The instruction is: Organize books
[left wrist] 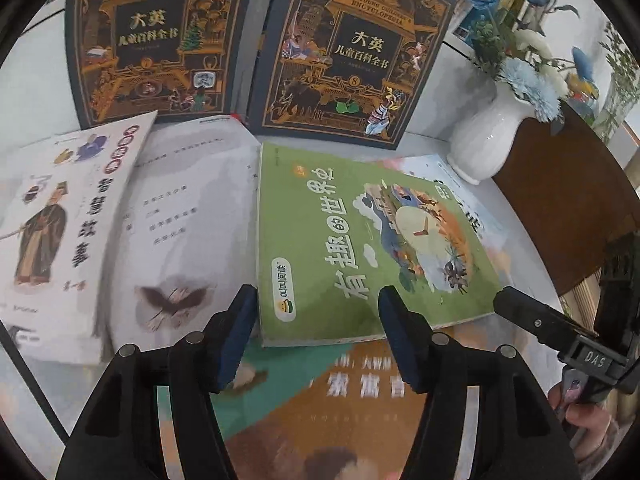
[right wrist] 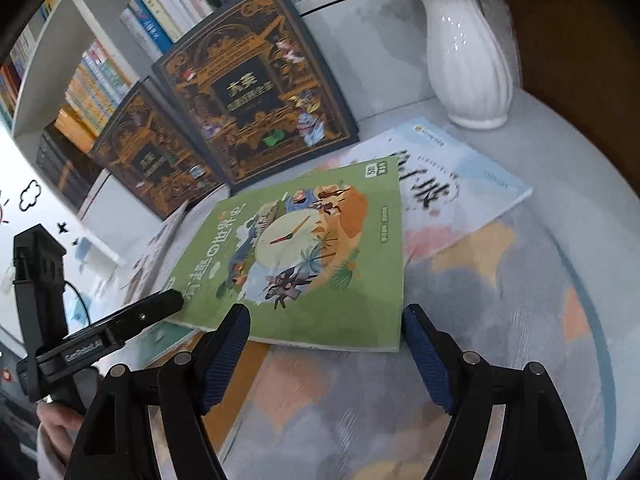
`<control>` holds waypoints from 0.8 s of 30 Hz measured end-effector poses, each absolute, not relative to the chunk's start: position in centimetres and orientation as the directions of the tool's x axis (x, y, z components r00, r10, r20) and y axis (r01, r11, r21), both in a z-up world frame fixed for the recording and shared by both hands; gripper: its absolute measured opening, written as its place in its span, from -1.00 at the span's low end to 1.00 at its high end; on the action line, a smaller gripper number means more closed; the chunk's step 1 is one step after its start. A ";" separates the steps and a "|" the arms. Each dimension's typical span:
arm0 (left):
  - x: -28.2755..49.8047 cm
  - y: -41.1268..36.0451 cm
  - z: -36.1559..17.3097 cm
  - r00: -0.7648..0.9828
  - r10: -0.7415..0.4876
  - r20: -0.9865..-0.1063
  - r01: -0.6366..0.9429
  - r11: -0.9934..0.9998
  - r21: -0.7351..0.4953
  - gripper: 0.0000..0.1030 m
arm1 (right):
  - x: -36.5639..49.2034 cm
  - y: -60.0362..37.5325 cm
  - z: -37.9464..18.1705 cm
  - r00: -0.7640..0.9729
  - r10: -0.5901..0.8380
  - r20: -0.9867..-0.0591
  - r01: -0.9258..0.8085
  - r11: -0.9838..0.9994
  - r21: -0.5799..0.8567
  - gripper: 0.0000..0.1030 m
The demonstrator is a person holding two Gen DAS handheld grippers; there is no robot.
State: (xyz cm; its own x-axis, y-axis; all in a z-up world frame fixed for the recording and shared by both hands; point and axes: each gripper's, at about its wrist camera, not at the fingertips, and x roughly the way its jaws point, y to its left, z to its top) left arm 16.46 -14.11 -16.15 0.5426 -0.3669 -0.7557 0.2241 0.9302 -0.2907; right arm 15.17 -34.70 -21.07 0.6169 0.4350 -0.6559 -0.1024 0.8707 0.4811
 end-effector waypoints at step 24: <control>-9.1 0.3 -17.0 0.541 -0.206 -0.816 0.064 0.977 -0.204 0.14 | -15.6 -20.0 -20.0 0.400 0.582 -0.708 -0.561 0.766 0.313 0.41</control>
State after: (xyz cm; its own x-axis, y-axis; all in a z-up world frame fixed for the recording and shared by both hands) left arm -9.06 0.29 -17.01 0.5406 -0.2057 -0.8157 0.0637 0.9769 -0.2041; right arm -15.57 -19.99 -20.01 0.4002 0.5819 -0.7080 -0.5608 0.7665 0.3130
